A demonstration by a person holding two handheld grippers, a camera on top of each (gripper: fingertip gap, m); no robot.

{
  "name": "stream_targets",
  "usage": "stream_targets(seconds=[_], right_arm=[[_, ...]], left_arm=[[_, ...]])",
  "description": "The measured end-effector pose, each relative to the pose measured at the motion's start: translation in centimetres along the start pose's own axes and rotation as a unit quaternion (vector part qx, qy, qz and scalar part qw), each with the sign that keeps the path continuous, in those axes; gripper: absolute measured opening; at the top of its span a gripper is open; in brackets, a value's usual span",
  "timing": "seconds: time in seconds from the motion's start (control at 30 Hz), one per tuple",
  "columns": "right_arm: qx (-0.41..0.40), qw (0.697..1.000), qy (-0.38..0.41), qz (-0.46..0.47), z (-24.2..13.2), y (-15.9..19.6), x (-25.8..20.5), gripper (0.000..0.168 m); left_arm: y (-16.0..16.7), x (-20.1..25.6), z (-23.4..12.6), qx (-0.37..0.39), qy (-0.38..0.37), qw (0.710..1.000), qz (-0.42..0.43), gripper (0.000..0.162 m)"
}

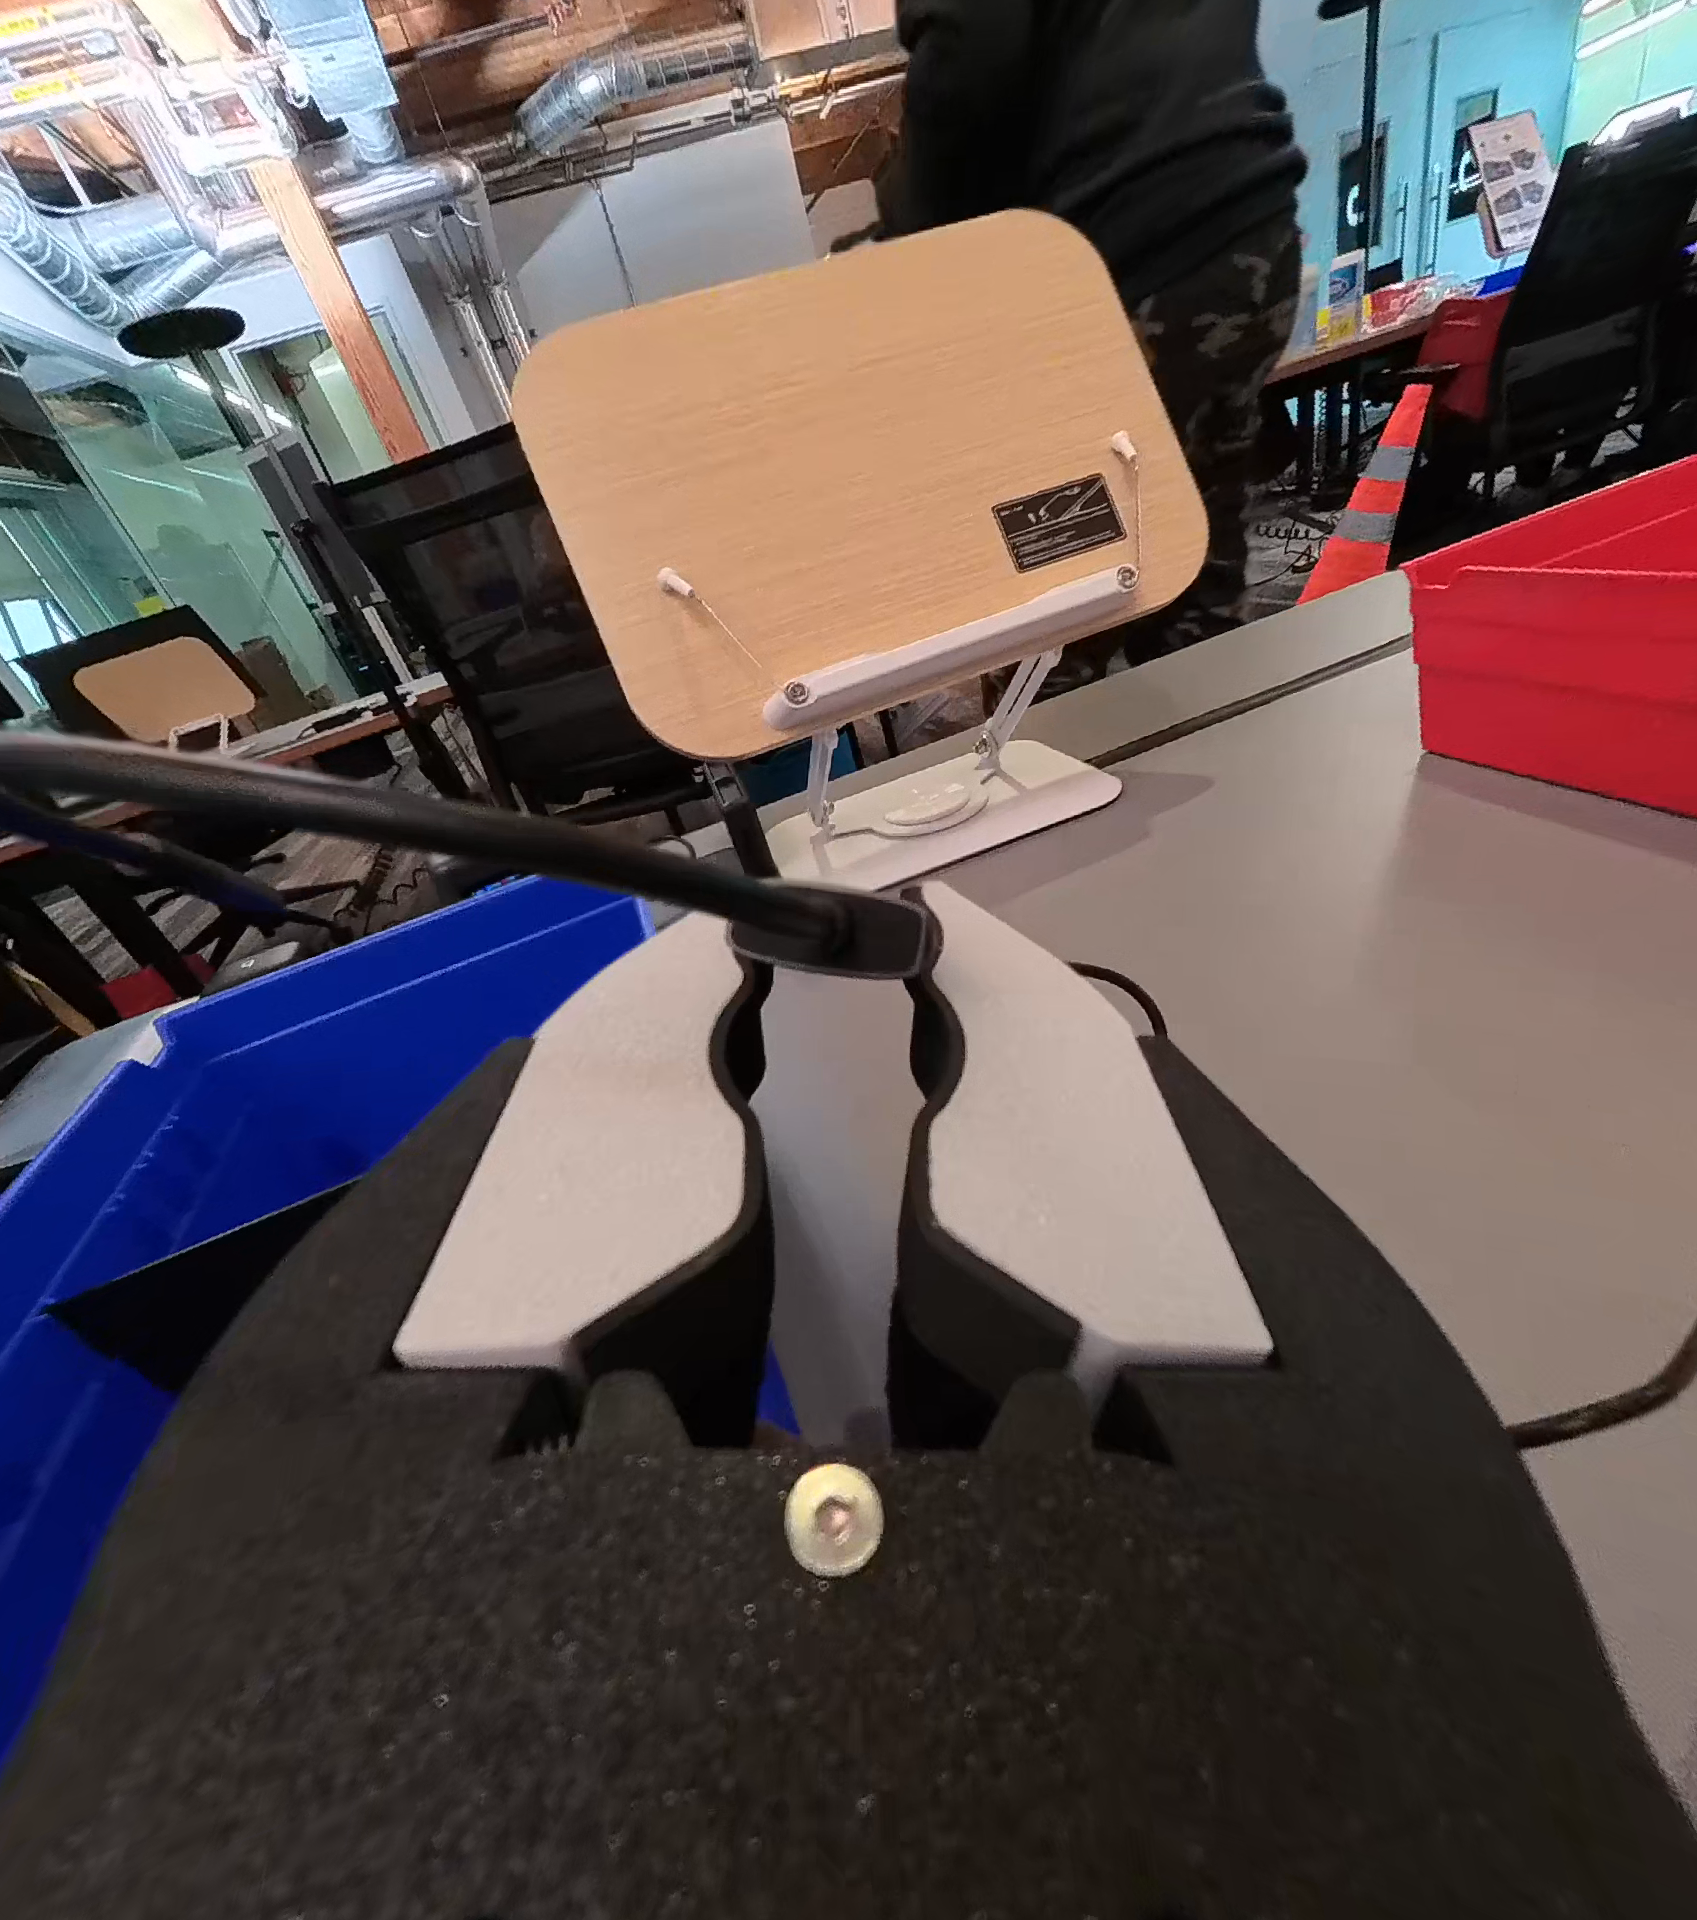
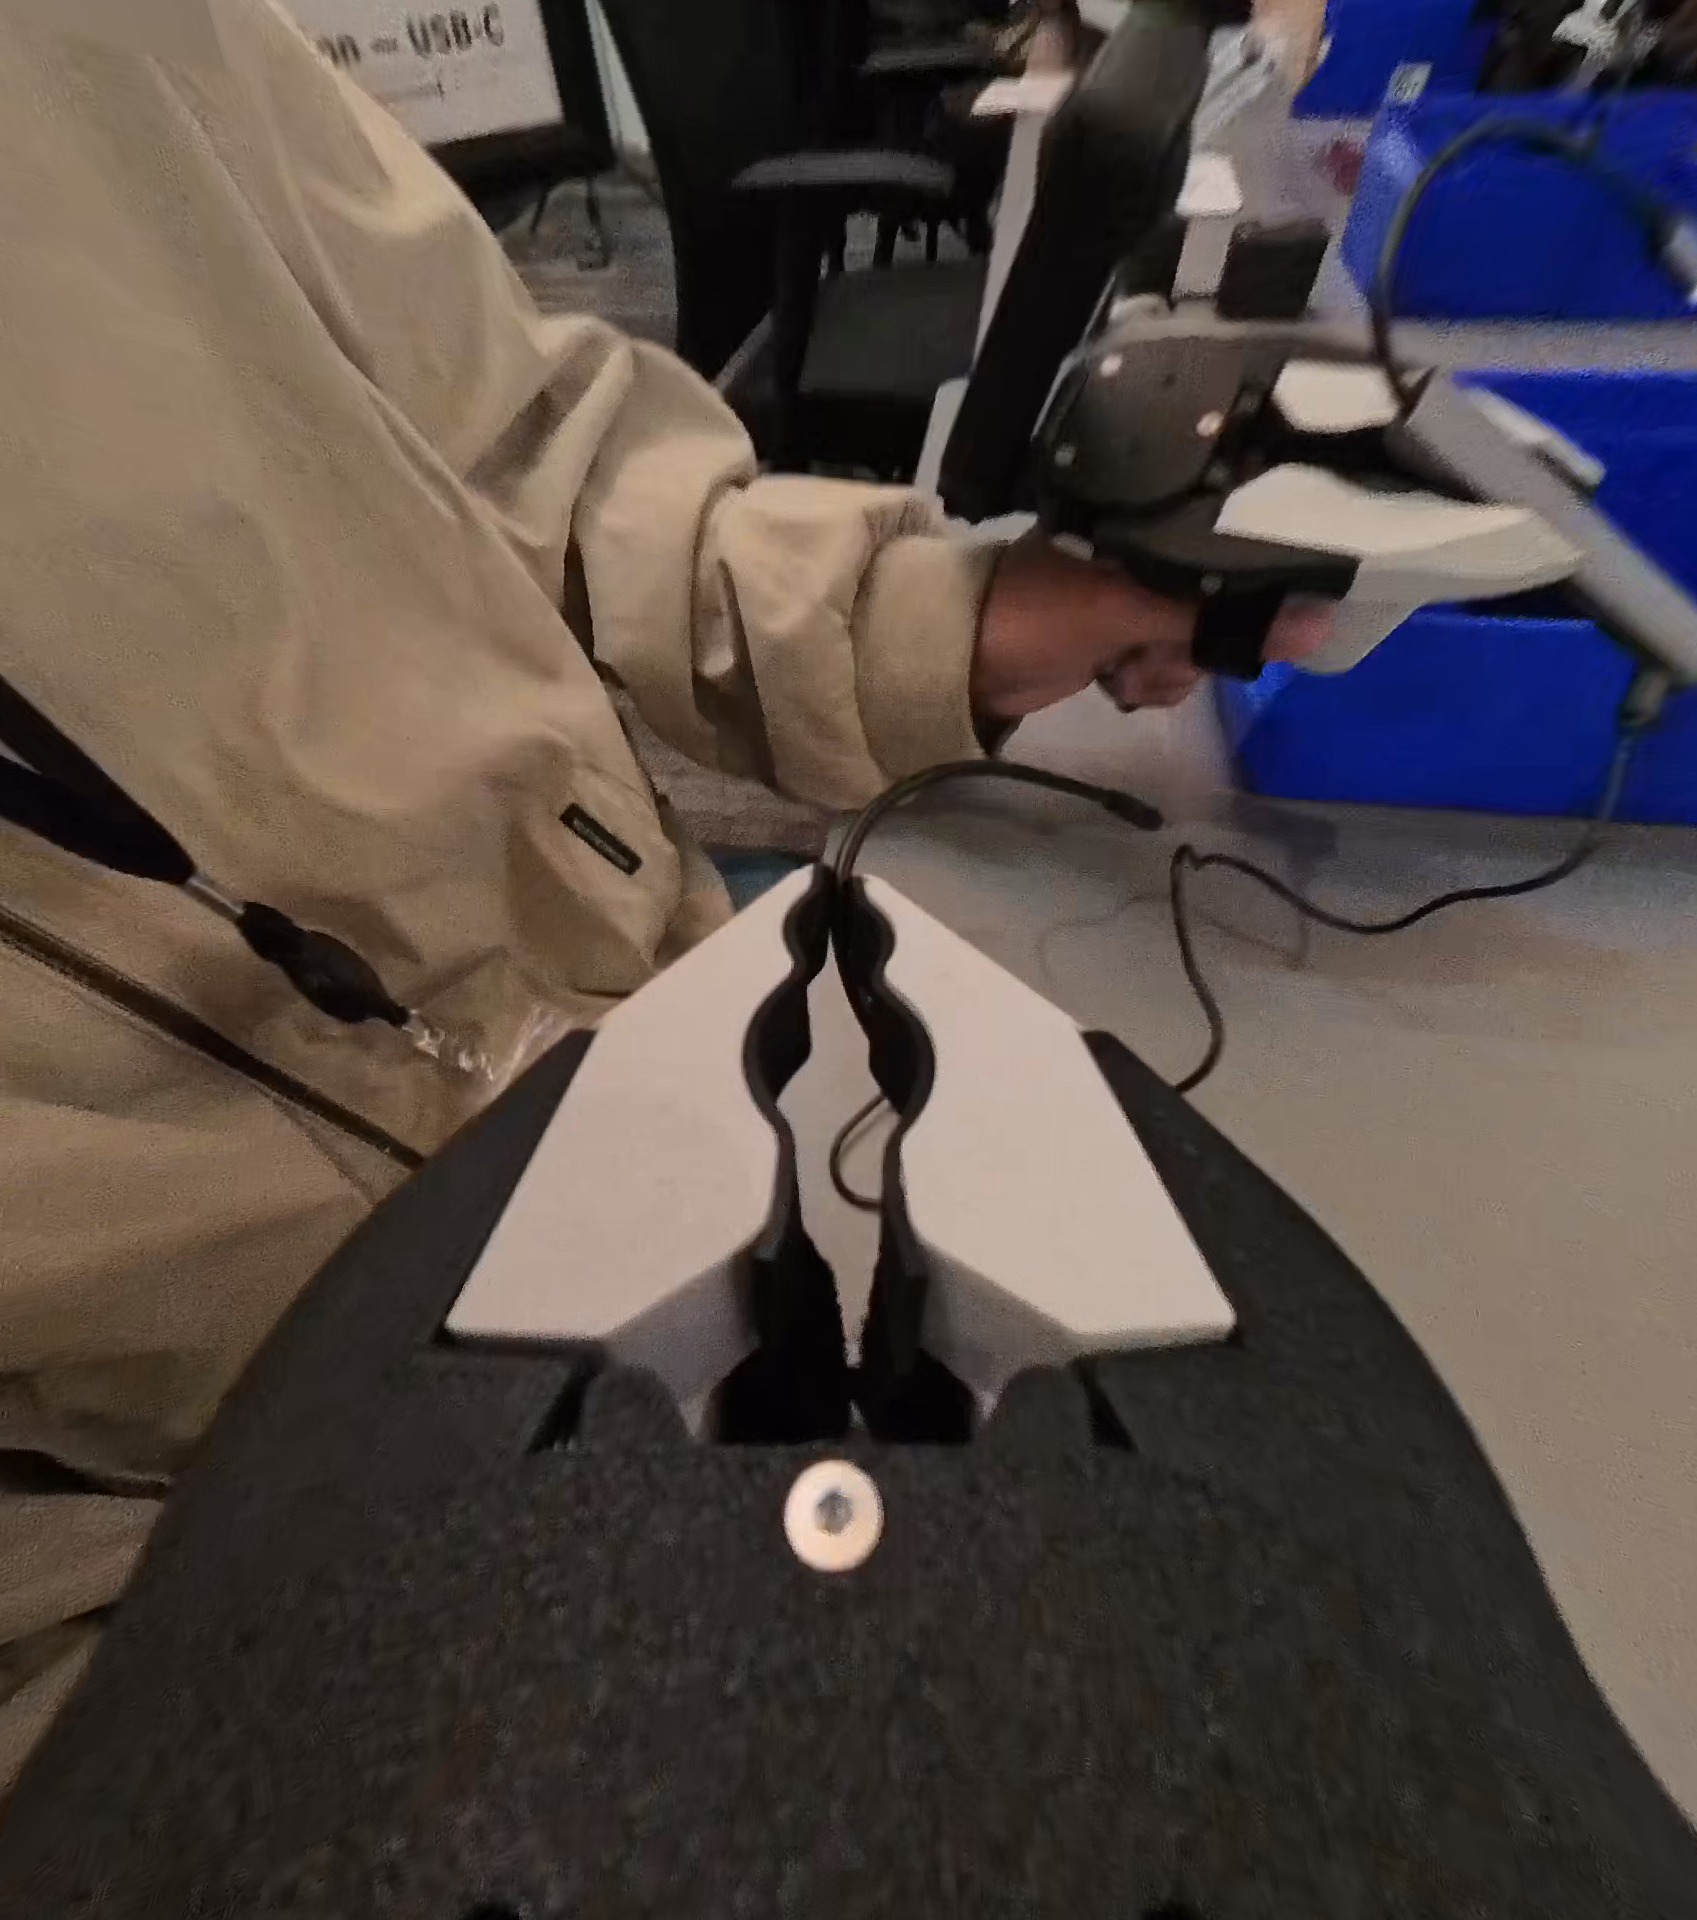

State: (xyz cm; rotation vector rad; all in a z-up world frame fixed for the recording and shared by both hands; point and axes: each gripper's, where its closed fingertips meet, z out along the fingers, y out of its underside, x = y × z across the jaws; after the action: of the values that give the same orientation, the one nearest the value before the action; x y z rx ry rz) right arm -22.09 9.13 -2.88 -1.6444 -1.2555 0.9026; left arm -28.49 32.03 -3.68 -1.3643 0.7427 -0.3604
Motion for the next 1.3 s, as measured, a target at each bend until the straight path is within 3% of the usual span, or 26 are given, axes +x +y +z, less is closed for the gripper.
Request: stream_targets(seconds=[0.13, 0.3, 0.4, 0.6, 0.77, 0.97, 1.03, 1.1, 1.17, 1.3], right_arm=[[0.053, 0.994, 0.089, -0.029, -5.2, -3.4, 1.3, 0.002], [0.010, 0.961, 0.272, -0.050, -13.3, -3.4, 4.5, 0.002], [-0.054, 0.929, 0.365, -0.029, -17.9, -0.7, 6.3, 0.002], [-0.172, 0.888, 0.417, 0.086, -22.9, 7.5, 8.2, 0.002], [-0.251, 0.862, 0.411, 0.160, -23.6, 14.6, 10.0, 0.002], [-0.318, 0.840, 0.412, 0.152, -22.5, 20.6, 13.3, 0.002], [-0.294, 0.846, 0.410, 0.175, -21.7, 21.1, 13.8, 0.002], [-0.245, 0.859, 0.400, 0.205, -21.2, 20.4, 13.9, 0.019], [-0.180, 0.867, 0.408, 0.222, -22.0, 18.5, 14.2, 0.029], [-0.070, 0.864, 0.460, 0.195, -24.2, 12.6, 14.6, 0.029]], left_arm=[[0.3, 0.0, 0.2, -0.006, 0.004, 1.000, -0.005, 0.024], [0.4, 0.3, 0.2, -0.008, 0.008, 1.000, -0.004, 0.024], [0.4, 0.6, 0.3, -0.009, 0.013, 1.000, -0.004, 0.024], [0.5, 1.1, 0.4, -0.011, 0.021, 1.000, -0.001, 0.024], [0.5, 1.5, 0.4, -0.012, 0.028, 1.000, -0.002, 0.024], [0.5, 2.2, 0.4, -0.012, 0.040, 0.999, -0.001, 0.024], [0.5, 2.4, 0.4, -0.012, 0.045, 0.999, 0.000, 0.024], [0.5, 2.6, 0.3, -0.012, 0.048, 0.999, 0.003, 0.024], [0.6, 2.7, 0.3, -0.014, 0.054, 0.998, 0.002, 0.024], [0.2, 2.6, 0.3, -0.005, 0.066, 0.997, -0.048, 0.024]])
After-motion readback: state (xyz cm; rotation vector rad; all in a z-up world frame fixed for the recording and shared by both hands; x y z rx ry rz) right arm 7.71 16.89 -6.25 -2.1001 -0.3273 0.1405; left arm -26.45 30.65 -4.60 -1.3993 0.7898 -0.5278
